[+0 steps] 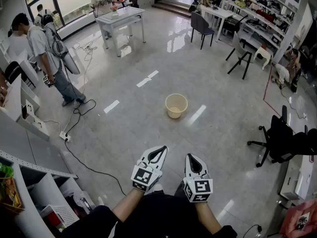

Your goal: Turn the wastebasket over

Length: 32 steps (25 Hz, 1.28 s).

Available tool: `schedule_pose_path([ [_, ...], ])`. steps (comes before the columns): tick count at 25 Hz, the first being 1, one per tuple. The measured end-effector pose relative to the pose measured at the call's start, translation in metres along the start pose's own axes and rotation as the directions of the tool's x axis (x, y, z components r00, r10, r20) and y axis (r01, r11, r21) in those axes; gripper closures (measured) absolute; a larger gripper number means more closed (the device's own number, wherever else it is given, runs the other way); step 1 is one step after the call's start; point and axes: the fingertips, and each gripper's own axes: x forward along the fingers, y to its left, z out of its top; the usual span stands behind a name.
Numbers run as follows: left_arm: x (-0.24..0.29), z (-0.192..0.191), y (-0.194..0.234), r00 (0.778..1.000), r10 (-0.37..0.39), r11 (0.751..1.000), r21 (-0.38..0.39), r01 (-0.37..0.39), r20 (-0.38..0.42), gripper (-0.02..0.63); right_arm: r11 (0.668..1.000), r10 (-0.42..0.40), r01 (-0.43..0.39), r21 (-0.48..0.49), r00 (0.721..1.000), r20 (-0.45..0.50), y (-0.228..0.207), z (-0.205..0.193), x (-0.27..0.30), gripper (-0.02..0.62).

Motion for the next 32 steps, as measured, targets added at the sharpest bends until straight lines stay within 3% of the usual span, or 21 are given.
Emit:
schedule_pose_path([
  [11,0.011,-0.003,-0.017,0.999,-0.033,0.999,-0.006,0.033,-0.009,0.598,1.0,-0.023,0.023,0.0,1.0,0.008,-0.011,-0.004,-0.011,0.584],
  [32,0.016,-0.012,-0.028,0.999,-0.045,0.999,-0.024,0.045,-0.026,0.598,0.999,0.011,-0.011,0.043,1.0,0.012,-0.019,-0.004,-0.013,0.584],
])
